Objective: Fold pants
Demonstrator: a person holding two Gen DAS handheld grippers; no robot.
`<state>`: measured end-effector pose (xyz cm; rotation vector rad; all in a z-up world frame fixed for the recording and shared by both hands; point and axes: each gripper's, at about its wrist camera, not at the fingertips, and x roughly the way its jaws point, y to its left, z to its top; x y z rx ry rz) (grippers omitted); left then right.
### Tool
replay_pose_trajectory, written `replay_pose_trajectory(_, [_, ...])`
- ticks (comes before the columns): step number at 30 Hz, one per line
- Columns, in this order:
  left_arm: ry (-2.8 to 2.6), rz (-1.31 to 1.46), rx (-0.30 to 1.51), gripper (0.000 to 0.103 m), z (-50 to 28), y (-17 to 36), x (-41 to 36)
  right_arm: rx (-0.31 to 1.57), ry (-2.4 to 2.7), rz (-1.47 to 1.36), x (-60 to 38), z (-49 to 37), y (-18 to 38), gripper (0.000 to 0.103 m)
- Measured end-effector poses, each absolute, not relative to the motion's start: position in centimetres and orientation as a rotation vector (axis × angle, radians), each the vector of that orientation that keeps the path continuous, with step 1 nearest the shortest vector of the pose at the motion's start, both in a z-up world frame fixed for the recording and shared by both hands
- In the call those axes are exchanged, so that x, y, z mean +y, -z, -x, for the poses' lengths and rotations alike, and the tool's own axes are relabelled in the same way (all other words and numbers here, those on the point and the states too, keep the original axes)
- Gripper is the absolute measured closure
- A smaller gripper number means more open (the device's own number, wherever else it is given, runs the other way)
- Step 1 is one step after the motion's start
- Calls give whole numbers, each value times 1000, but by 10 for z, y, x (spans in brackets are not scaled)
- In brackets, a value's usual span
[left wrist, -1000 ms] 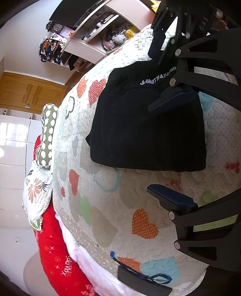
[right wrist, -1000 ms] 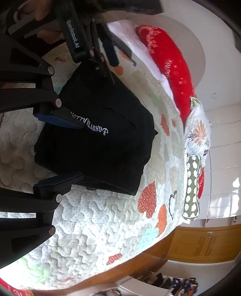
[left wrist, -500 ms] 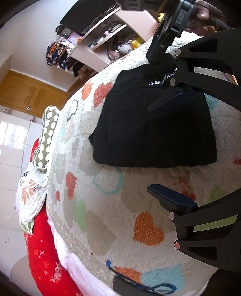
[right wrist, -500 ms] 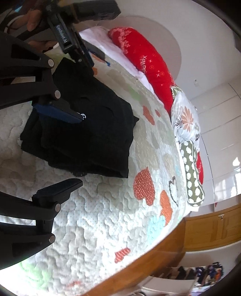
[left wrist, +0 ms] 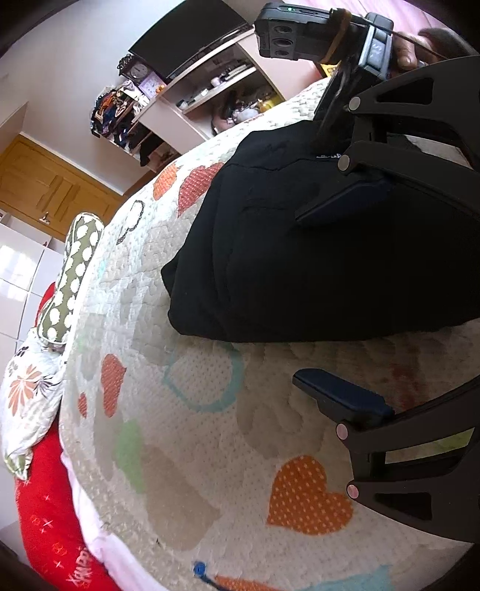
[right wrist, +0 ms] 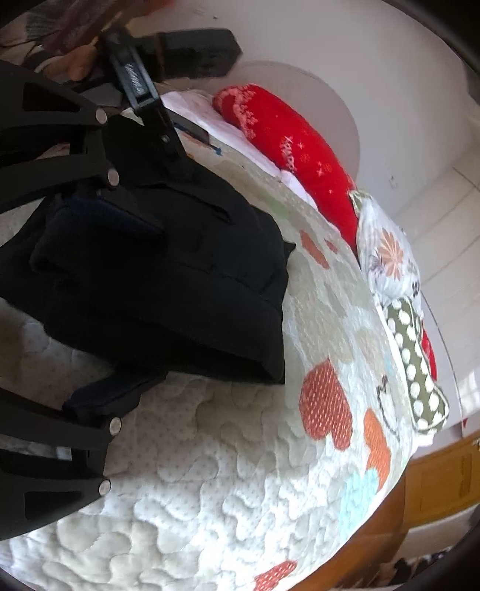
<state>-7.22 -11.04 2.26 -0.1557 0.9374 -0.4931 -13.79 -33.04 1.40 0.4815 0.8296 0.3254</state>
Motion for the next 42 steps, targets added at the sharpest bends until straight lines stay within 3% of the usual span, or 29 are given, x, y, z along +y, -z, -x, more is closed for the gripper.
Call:
replay_pose_trajectory(6, [536, 146, 971, 18, 68, -18, -115, 822, -381, -460, -326, 137, -12, 13])
replay_pose_trajectory(12, [594, 150, 1010, 11, 65, -13, -115, 795, -337, -372, -312, 141, -12, 13])
replay_pose_trajectory(13, [602, 155, 1011, 5, 65, -12, -115, 792, -328, -371, -311, 141, -12, 15])
replay_pose_trajectory(15, [609, 120, 1001, 3, 69, -11, -121, 784, -308, -379, -312, 140, -13, 33])
replay_pose_trajectory(16, [601, 101, 990, 3, 72, -12, -124, 781, -303, -395, -314, 140, -13, 36])
replay_pose_trajectory(18, [595, 108, 980, 12, 76, -14, -126, 775, -308, -415, -315, 140, -12, 51])
replay_pose_trajectory(19, [600, 120, 977, 26, 77, -15, -127, 771, -305, -412, -314, 141, -14, 53])
replay_pose_trajectory(20, [589, 117, 964, 32, 81, -18, -129, 767, -297, -404, -312, 143, -16, 56])
replay_pose_trajectory(23, [554, 74, 923, 49, 87, -30, -134, 747, -285, -383, -308, 145, -25, 66])
replay_pose_trajectory(25, [549, 67, 905, 53, 90, -39, -133, 730, -278, -383, -308, 147, -33, 69])
replay_pose_trajectory(31, [556, 50, 850, 59, 98, -59, -133, 695, -294, -355, -302, 152, -52, 73])
replay_pose_trajectory(42, [549, 48, 799, 59, 94, -77, -131, 651, -285, -355, -304, 146, -71, 73])
